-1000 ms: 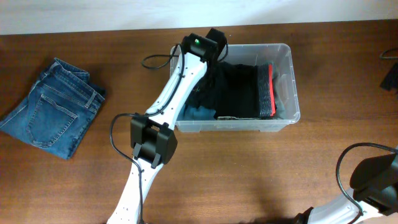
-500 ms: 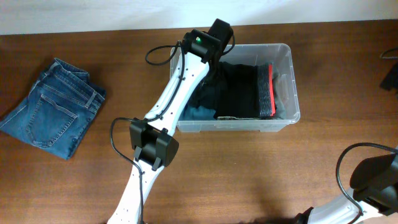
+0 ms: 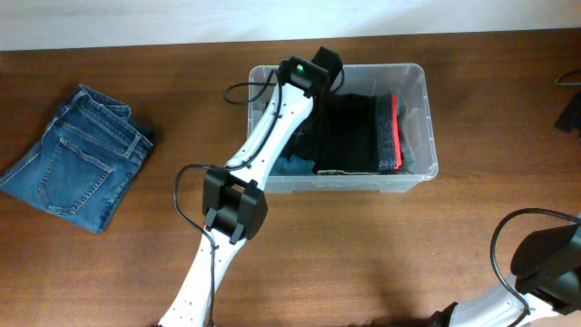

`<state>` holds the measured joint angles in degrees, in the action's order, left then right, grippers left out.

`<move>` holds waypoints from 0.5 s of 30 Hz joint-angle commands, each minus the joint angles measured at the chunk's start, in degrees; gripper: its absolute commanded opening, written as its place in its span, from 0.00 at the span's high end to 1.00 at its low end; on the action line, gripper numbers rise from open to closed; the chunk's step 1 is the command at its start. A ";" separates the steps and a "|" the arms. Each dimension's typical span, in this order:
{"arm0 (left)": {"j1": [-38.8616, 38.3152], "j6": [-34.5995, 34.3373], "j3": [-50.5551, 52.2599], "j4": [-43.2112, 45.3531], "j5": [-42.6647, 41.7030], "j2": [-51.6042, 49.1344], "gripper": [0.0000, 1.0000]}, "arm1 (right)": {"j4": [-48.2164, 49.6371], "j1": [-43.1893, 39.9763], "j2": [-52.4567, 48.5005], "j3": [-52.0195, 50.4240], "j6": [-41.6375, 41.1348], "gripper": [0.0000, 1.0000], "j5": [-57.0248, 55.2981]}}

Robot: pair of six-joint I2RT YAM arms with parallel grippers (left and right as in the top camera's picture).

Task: Pack container
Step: 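Lower the black pants into the bin and release with the left gripper, then move the left gripper to the dark-wash jeans and grasp them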

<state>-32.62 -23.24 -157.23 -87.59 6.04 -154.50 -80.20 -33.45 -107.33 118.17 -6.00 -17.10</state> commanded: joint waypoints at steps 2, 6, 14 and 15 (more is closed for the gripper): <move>-0.35 0.24 -0.15 -0.81 -0.87 -0.76 0.82 | 0.07 0.04 0.02 0.22 -0.42 0.02 -0.72; -0.31 0.24 -3.67 -1.92 -0.85 1.99 0.81 | 0.07 0.04 0.02 0.22 -0.42 0.02 -0.72; 1.44 1.77 -9.90 -5.57 1.64 12.57 0.73 | 0.04 0.04 0.02 0.22 -0.42 0.02 -0.72; 1.95 1.77 -10.12 -6.32 3.17 13.92 0.71 | 0.07 0.04 0.02 0.22 -0.42 0.02 -0.72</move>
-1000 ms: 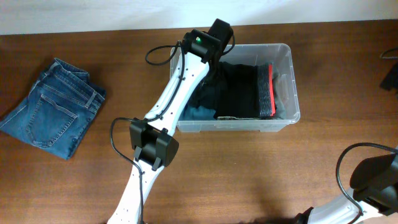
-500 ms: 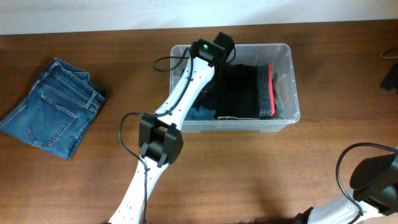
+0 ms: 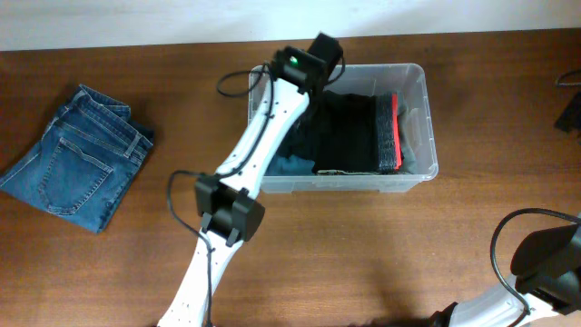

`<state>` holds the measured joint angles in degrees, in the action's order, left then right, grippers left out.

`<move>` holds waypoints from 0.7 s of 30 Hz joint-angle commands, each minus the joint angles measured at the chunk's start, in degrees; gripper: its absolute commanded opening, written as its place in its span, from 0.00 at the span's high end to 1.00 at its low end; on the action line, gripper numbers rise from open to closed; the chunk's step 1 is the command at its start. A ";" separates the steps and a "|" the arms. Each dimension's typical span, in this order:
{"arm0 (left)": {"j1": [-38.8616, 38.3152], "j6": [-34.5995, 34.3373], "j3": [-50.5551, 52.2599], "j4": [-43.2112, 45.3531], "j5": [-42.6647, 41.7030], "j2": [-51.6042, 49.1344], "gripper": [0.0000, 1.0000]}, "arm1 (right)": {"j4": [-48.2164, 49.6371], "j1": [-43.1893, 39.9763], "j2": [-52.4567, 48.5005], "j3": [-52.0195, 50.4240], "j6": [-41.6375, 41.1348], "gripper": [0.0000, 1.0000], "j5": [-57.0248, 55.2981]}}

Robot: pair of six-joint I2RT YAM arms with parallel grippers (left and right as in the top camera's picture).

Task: Pack container
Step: 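Move the left gripper to the dark-wash jeans and grasp them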

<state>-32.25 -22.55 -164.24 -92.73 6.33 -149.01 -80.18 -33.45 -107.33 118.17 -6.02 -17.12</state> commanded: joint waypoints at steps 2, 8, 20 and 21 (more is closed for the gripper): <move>2.99 1.05 -3.13 -3.08 6.95 11.08 0.67 | 0.04 0.04 0.02 0.22 -0.39 0.02 -0.70; 10.19 4.44 -3.08 -3.98 7.91 15.19 0.49 | 0.04 0.04 0.02 0.22 -0.37 0.02 -0.70; 28.09 4.46 3.26 -3.98 -5.97 15.65 0.44 | 0.02 0.04 0.02 0.22 -0.39 0.02 -0.70; 29.05 4.46 4.28 -4.00 -6.03 15.65 0.44 | 0.02 0.04 0.02 0.22 -0.39 0.02 -0.70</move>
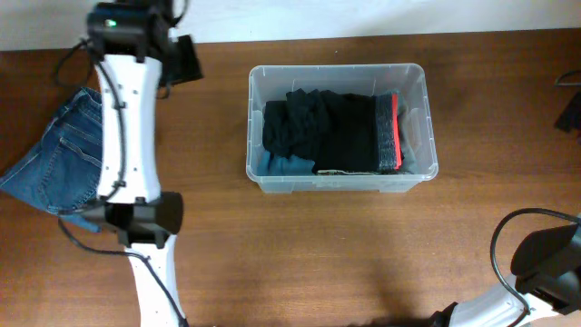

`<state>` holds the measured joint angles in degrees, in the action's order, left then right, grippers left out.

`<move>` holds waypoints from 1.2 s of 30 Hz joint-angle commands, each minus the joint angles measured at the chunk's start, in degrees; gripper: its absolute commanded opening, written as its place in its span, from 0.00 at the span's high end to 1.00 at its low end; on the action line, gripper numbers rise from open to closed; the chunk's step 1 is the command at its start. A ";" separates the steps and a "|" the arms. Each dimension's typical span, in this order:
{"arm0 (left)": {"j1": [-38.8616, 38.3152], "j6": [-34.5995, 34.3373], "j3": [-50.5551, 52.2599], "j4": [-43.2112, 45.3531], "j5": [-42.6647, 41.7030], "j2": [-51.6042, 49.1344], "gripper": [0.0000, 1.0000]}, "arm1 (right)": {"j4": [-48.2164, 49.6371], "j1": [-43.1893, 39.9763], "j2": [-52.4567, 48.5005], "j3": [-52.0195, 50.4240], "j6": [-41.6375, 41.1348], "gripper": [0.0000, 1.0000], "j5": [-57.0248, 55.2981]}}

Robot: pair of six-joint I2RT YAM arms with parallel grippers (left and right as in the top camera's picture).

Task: Pack container
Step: 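Move the left gripper to the dark-wash jeans and grasp them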

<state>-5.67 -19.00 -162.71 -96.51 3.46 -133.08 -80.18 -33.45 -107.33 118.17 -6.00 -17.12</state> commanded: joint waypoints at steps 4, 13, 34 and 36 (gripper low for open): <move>5.81 1.16 7.91 -0.22 -3.10 -0.28 0.44 | 0.04 0.04 0.02 0.22 -0.42 0.02 -0.70; 12.96 0.83 20.72 -0.20 -3.08 -0.28 0.44 | 0.02 0.04 0.02 0.22 -0.42 0.02 -0.70; 30.32 -0.85 30.01 1.33 -3.08 -0.28 0.40 | 0.04 0.04 0.02 0.22 -0.42 0.02 -0.70; 30.93 -0.85 32.24 3.10 -3.10 -0.28 0.37 | 0.04 0.04 0.02 0.22 -0.42 0.02 -0.70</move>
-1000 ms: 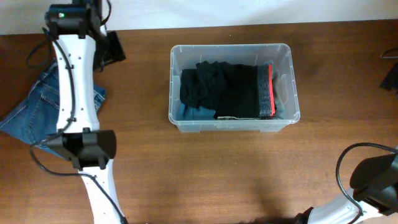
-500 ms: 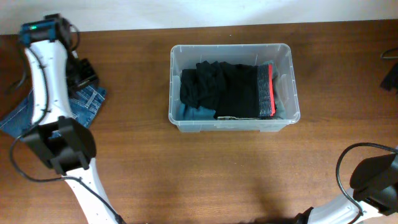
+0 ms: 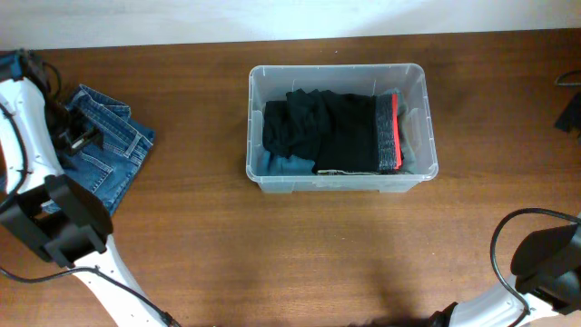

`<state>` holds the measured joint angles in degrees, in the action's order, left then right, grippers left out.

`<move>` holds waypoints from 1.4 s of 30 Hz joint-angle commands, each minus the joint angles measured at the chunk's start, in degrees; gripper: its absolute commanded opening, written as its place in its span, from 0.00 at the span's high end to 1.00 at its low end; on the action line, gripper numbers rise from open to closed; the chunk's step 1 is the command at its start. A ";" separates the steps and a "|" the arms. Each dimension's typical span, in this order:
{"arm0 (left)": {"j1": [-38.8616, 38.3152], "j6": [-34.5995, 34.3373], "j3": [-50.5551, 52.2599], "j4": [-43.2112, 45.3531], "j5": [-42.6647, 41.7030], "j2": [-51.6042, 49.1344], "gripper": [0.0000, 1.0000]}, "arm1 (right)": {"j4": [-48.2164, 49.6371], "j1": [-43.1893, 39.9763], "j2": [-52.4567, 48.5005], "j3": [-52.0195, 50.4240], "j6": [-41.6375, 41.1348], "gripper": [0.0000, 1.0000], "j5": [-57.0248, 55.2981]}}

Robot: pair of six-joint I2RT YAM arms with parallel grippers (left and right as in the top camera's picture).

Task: Pack container
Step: 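Move the left gripper to the dark-wash jeans and grasp them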

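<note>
A clear plastic container (image 3: pixel 418 82) stands at the middle of the table. It holds black clothes (image 3: pixel 318 127), a red-edged folded piece (image 3: pixel 394 127) at their right and something light blue (image 3: pixel 286 166) at the front left. Folded blue jeans (image 3: pixel 113 154) lie on the table at the far left. My left gripper (image 3: pixel 77 136) is over the jeans' left part, its dark fingers against the denim; the overhead view does not show how they stand. My right gripper is out of view; only part of the right arm (image 3: pixel 545 259) shows at the bottom right.
The left arm's white links and black joint (image 3: pixel 64 222) run down the left edge, in front of the jeans. A dark object (image 3: pixel 570 111) sits at the right edge. Brown tabletop (image 3: pixel 300 254) lies in front of the container.
My left gripper was high at the back of the table, beyond the jeans' far right corner. It is now lower and further left, over the jeans. The container's contents look unchanged.
My left gripper was first inside the container's left end, over the black clothes, then at its far left corner. Later it was out of the box at the back left, leaving the black clothes inside. Now it is on the jeans.
</note>
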<state>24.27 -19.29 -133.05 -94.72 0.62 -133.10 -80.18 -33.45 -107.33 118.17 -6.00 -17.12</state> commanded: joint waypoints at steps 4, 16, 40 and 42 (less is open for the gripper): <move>1.97 -0.59 7.65 6.34 -0.28 -0.26 0.19 | 0.04 0.04 0.02 0.22 -0.39 0.02 -0.70; 2.89 -0.52 15.10 21.31 -0.90 -0.28 0.01 | 0.04 0.04 0.02 0.22 -0.42 0.02 -0.70; 2.91 -0.61 32.94 43.89 -2.78 -0.50 0.01 | 0.04 0.04 0.02 0.22 -0.42 0.02 -0.70; 2.91 -0.59 34.62 45.13 -2.75 -0.50 0.01 | 0.04 0.04 0.02 0.22 -0.42 0.02 -0.70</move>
<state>26.76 -19.70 -103.44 -50.59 -1.61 -130.50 -80.18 -33.45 -107.33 118.17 -5.98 -17.10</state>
